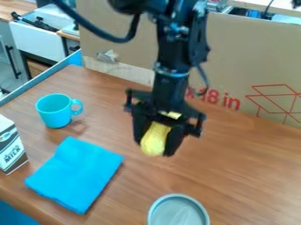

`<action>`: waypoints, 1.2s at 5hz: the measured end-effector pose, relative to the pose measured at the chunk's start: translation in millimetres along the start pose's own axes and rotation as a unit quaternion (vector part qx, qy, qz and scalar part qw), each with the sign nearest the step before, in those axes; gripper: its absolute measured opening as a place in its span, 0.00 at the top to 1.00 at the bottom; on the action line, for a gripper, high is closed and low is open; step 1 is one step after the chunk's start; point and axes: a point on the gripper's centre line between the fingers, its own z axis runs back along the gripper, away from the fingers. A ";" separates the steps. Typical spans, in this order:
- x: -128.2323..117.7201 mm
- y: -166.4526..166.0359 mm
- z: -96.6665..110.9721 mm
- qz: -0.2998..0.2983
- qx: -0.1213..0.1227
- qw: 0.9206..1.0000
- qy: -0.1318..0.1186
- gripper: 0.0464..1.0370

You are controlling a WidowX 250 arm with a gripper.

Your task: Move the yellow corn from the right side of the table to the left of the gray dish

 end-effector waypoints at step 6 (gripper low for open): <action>-51.3 25.3 -83.3 0.046 -0.062 0.994 0.080 0.30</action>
